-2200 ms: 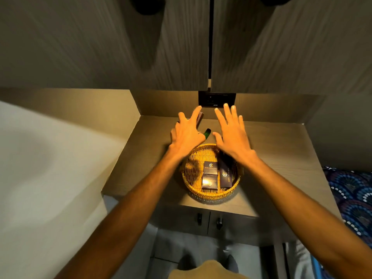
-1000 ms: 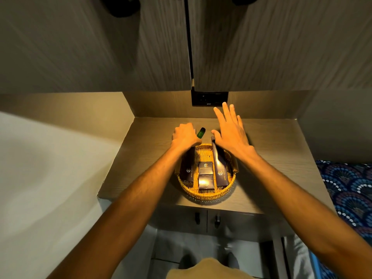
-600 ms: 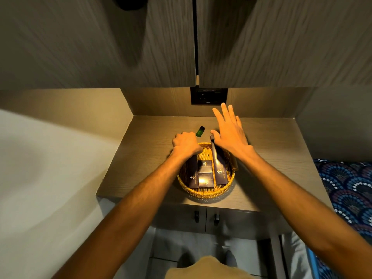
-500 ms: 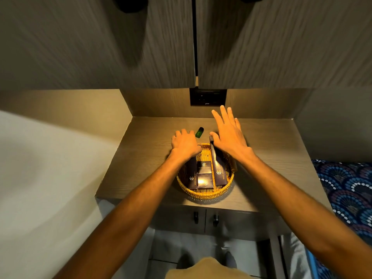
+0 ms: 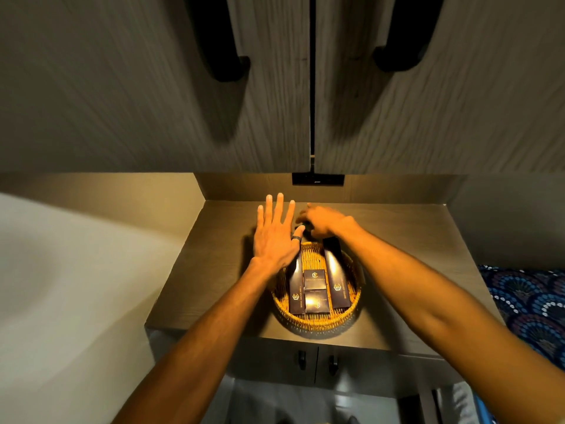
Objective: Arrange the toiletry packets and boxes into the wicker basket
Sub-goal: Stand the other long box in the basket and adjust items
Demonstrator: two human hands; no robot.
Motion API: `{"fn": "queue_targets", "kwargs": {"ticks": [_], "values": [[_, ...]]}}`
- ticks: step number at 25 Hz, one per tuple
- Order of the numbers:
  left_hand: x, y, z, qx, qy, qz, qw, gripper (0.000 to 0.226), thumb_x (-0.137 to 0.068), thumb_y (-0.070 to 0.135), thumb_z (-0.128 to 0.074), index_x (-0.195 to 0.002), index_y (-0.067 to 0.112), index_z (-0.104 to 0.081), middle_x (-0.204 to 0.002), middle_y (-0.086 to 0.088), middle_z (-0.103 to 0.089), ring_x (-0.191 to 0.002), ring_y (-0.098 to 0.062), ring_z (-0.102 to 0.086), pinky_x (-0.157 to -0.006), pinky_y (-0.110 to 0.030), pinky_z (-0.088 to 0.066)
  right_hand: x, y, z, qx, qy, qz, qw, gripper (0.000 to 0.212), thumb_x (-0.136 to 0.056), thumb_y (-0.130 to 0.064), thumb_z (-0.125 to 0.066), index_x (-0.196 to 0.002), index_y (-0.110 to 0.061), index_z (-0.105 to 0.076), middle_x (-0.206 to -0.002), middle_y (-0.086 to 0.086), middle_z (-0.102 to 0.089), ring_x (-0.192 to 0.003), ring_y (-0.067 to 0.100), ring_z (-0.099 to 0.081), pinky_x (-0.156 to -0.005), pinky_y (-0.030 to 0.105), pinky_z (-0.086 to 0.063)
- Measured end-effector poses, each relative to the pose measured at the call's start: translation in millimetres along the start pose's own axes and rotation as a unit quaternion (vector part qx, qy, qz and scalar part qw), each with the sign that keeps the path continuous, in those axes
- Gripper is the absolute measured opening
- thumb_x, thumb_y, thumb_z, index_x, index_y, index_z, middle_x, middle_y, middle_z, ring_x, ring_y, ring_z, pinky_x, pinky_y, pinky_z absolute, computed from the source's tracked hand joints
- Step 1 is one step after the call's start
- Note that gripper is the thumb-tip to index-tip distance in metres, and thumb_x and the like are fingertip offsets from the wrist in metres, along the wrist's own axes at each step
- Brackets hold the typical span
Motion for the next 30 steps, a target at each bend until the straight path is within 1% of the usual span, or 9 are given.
{"fn": "queue_targets", "kwargs": {"ticks": [2, 4, 8, 11, 13, 16, 18, 25, 30], "values": [[2.6, -2.9, -2.8, 0.011, -0.004, 0.005, 1.0, 0.071, -0.107, 0.054, -0.025, -0.166, 0.023, 0.0, -0.173, -0.013, 0.014, -0.158, -0.034, 0.021, -0.129, -0.052, 0.008, -10.5, -0.9, -4.4, -0.01, -0.026, -0.015, 0.999, 0.043, -0.096, -0.013, -0.065, -0.139, -0.017, -0.062, -0.142, 0.013, -0.063, -0.131, 0.031, -0.06, -0.11, 0.045, -0.049], [5.1, -7.1, -4.0, 0.017, -0.007, 0.006, 1.0, 0.071, -0.107, 0.054, -0.025, -0.166, 0.023, 0.0, -0.172, -0.013, 0.015, -0.157, -0.034, 0.021, -0.129, -0.051, 0.01, -21.1, -1.9, -6.4, -0.033, -0.03, -0.03, 0.999, 0.039, -0.095, -0.009, -0.067, -0.134, -0.012, -0.067, -0.134, 0.014, -0.068, -0.125, 0.031, -0.065, -0.108, 0.043, -0.051], [9.2, -14.6, -2.9, 0.033, -0.01, 0.003, 0.999, 0.072, -0.107, 0.054, -0.027, -0.167, 0.023, -0.001, -0.173, -0.012, 0.014, -0.158, -0.033, 0.02, -0.129, -0.05, 0.01, -28.6, -0.2, 5.4, -0.084, 0.014, -0.047, 0.995, 0.034, -0.096, -0.011, -0.067, -0.13, -0.008, -0.07, -0.131, 0.017, -0.07, -0.124, 0.032, -0.066, -0.106, 0.04, -0.051], [13.2, -23.1, -0.6, 0.048, 0.002, -0.002, 0.999, 0.072, -0.107, 0.054, -0.027, -0.167, 0.022, -0.004, -0.173, -0.013, 0.011, -0.158, -0.034, 0.018, -0.129, -0.05, 0.01, -17.5, 3.3, 24.7, -0.115, 0.07, -0.042, 0.99, 0.043, -0.094, -0.016, -0.072, -0.136, -0.006, -0.066, -0.136, 0.018, -0.067, -0.13, 0.033, -0.062, -0.11, 0.042, -0.049], [18.1, -25.9, -1.4, 0.051, 0.005, -0.004, 0.999, 0.072, -0.107, 0.055, -0.026, -0.167, 0.021, -0.004, -0.173, -0.014, 0.011, -0.158, -0.035, 0.018, -0.128, -0.05, 0.01, -1.4, 12.2, 29.4, -0.152, 0.105, -0.042, 0.982, 0.046, -0.088, -0.02, -0.079, -0.132, -0.007, -0.069, -0.131, 0.015, -0.071, -0.124, 0.029, -0.066, -0.106, 0.04, -0.053], [22.5, -25.0, -4.4, 0.053, 0.004, -0.006, 0.999, 0.073, -0.107, 0.055, -0.027, -0.167, 0.02, -0.004, -0.173, -0.015, 0.01, -0.158, -0.036, 0.017, -0.128, -0.051, 0.01, 29.2, 21.6, 17.5, -0.171, 0.11, -0.021, 0.979, 0.04, -0.083, -0.023, -0.084, -0.121, -0.012, -0.076, -0.119, 0.008, -0.077, -0.105, 0.015, -0.07, -0.088, 0.026, -0.057], [23.6, -22.4, -5.9, 0.056, 0.001, -0.004, 0.998, 0.074, -0.107, 0.054, -0.028, -0.167, 0.019, -0.005, -0.173, -0.016, 0.009, -0.158, -0.037, 0.017, -0.129, -0.053, 0.008, 42.7, 16.8, 4.7, -0.149, 0.074, 0.007, 0.986, 0.038, -0.087, -0.016, -0.076, -0.125, -0.015, -0.075, -0.122, 0.005, -0.075, -0.101, 0.006, -0.062, -0.08, 0.016, -0.047], [28.8, -16.9, -14.6, 0.064, -0.01, 0.001, 0.998, 0.076, -0.107, 0.057, -0.027, -0.167, 0.018, -0.002, -0.173, -0.016, 0.009, -0.158, -0.036, 0.019, -0.125, -0.051, 0.013, 44.5, -11.5, -19.4, -0.062, 0.01, 0.009, 0.998, 0.054, -0.084, -0.01, -0.078, -0.135, -0.015, -0.06, -0.128, 0.009, -0.07, -0.118, 0.027, -0.067, -0.096, 0.038, -0.055], [30.8, -17.6, -15.9, 0.063, -0.012, -0.003, 0.998, 0.076, -0.106, 0.057, -0.028, -0.167, 0.018, -0.003, -0.173, -0.016, 0.008, -0.158, -0.037, 0.017, -0.125, -0.052, 0.012, 39.8, -15.5, -24.2, 0.006, 0.025, 0.016, 1.0, 0.042, -0.082, -0.02, -0.081, -0.12, -0.015, -0.064, -0.117, 0.01, -0.068, -0.11, 0.029, -0.066, -0.078, 0.031, -0.044]]}}
Point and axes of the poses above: each hand's wrist, its own x-axis away from the middle knuckle, its own z-axis out of the back of the hand, y = z × x, the point moved 3 cm from there along -x, towards the middle knuckle
